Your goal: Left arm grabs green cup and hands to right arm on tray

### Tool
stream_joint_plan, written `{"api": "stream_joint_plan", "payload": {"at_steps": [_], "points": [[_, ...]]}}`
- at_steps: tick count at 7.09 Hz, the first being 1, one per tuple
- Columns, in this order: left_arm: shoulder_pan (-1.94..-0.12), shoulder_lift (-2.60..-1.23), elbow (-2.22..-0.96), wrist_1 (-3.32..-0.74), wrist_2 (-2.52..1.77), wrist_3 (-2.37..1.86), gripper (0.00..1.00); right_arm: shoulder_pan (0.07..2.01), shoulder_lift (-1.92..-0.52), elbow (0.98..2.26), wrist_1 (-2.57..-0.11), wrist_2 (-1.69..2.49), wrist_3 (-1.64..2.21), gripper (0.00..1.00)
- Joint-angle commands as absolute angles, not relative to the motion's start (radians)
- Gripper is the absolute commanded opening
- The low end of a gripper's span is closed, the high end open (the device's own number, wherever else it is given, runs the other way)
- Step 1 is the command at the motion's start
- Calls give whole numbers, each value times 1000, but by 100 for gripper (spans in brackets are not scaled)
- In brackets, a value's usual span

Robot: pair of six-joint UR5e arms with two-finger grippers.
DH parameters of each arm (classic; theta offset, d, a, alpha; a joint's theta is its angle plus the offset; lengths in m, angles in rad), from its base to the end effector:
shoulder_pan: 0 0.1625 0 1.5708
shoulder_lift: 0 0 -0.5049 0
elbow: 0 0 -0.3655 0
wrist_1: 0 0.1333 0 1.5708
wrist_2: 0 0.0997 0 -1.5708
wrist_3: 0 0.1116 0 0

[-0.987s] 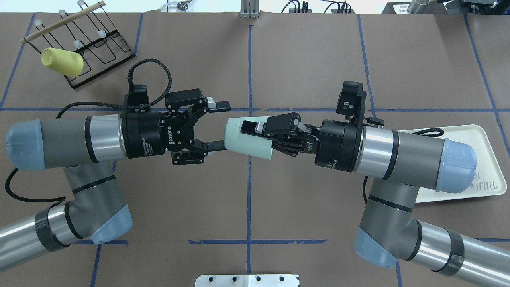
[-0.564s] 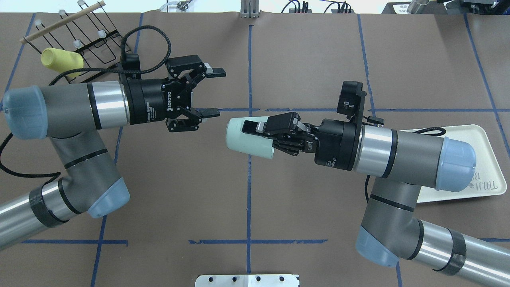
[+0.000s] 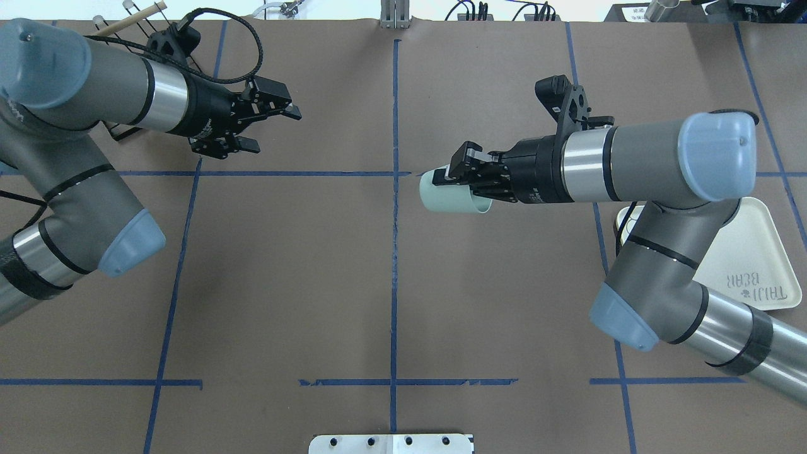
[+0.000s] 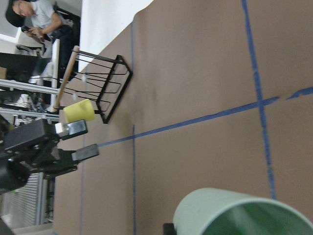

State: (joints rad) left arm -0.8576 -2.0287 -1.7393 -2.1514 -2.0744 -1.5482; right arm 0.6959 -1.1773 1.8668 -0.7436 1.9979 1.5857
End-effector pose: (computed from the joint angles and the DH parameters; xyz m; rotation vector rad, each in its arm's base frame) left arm 0.3627 -0.5406 0.3427 0.1047 1.2605 -0.4184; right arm -0.3912 -0.4402 0.3022 0.1759 -1.5163 0.2440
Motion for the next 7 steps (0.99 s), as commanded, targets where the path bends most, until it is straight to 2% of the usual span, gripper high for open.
{"api": "stream_joint_plan", "payload": {"at_steps": [1,2,4,7], "points": [[-931,-1997,-1794,-1775,-2091,-1116,100,776,-1184,1879,-1152,2037,1231,0],[-975,-1962,-1839,-1631,-2091,-904,100,805,-1193,1911,-1296,2037,1075,0],[-1082,-1816,-1882,-1542,-2095,-513,100,872,-1297,2064,-1617,2037,731,0],[-1352,-1534,-1861,-1549,-2294,-58,100,1078,-1486,2092,-1625,2164,383,0]]}}
